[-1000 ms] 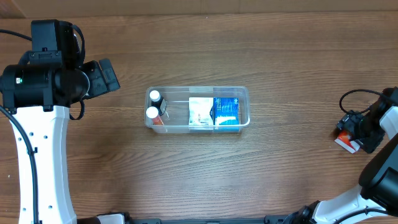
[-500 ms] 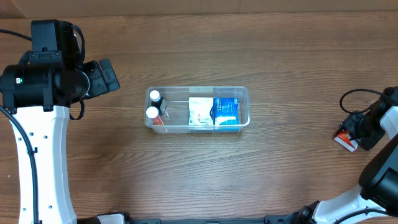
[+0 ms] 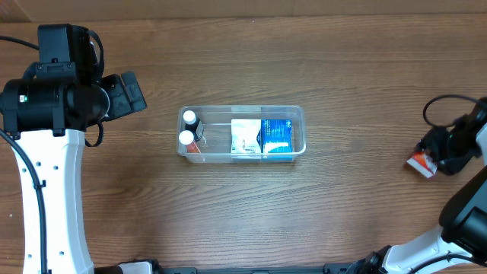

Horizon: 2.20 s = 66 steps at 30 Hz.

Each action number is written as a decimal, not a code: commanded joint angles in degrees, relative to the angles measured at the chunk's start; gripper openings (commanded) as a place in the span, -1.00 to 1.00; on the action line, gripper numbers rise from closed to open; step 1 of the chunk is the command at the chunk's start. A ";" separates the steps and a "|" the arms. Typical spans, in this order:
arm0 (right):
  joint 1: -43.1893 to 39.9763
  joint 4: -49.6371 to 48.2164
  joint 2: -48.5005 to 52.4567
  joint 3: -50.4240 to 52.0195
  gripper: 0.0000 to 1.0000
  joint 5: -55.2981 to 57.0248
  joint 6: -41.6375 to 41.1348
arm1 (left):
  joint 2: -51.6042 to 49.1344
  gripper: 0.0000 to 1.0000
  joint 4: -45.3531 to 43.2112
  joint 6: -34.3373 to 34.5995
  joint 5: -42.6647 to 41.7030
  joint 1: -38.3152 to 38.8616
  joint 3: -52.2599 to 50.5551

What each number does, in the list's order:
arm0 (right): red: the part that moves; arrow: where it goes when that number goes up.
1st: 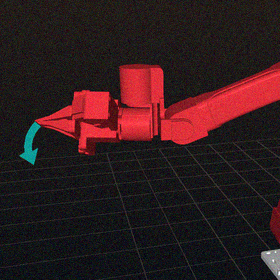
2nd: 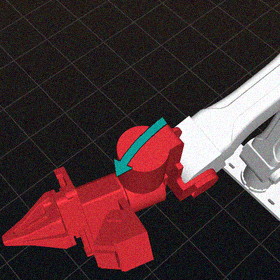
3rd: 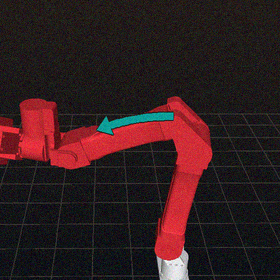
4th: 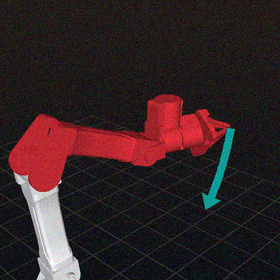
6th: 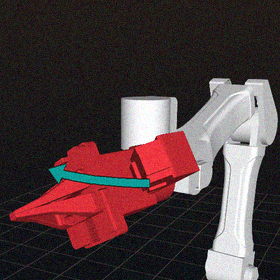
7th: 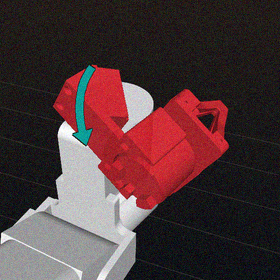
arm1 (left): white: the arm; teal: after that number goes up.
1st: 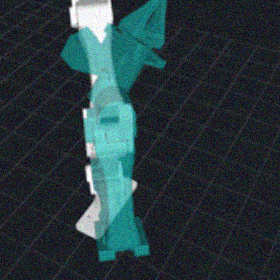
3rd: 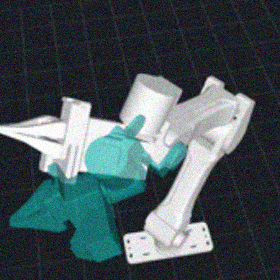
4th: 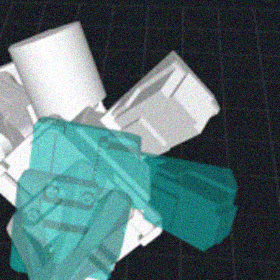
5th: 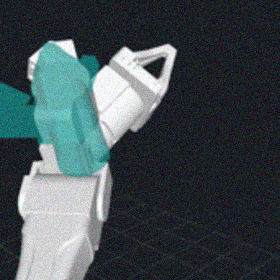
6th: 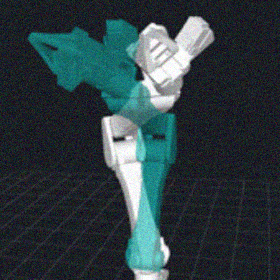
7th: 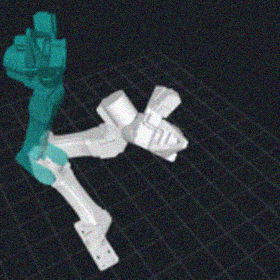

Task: Pack container
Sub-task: 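Lift red box with right gripper and carry it over container's right end, then lower red box into container beside white box and open right gripper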

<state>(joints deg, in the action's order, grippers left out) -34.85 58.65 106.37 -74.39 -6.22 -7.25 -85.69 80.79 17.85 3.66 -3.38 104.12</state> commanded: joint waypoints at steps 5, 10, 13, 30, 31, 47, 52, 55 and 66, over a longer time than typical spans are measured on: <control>10.10 5.49 -7.32 -8.74 0.23 -2.89 0.02 | -0.46 1.00 -0.11 -0.79 -0.09 -0.09 -0.52; 21.35 6.86 -15.91 -9.88 0.24 -2.89 0.00 | -0.46 1.00 -0.07 -0.98 -0.11 -0.09 -0.52; 31.01 7.13 -21.29 -9.92 0.24 -2.89 -0.04 | -0.46 1.00 -0.07 -0.96 -0.11 -0.09 -0.52; 61.81 1.07 -10.40 -9.88 0.26 1.01 -7.58 | -0.46 1.00 0.00 -0.92 -0.33 -0.09 -0.52; 61.79 0.83 -8.48 -9.88 0.26 0.96 -7.85 | -0.46 1.00 0.02 -0.92 -0.33 -0.09 -0.52; 61.79 -1.16 0.61 -8.90 0.59 0.98 -7.82 | -0.46 0.99 -0.02 -0.94 -0.31 -0.09 -0.52; 61.79 -1.36 0.61 -8.90 1.00 1.42 -7.78 | -0.46 1.00 0.00 -0.94 -0.31 -0.09 -0.52; 61.86 -1.57 0.55 -9.18 1.00 4.94 -7.78 | -0.46 1.00 0.13 -0.94 -0.31 -0.09 -0.52; 60.26 -4.79 -11.08 -18.34 1.00 16.44 -7.76 | -0.46 1.00 0.35 -2.91 -1.01 0.09 -0.52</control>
<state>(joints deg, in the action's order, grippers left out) 26.96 56.16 103.55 -87.81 2.35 -14.98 -85.69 81.23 17.76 3.66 -3.38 104.12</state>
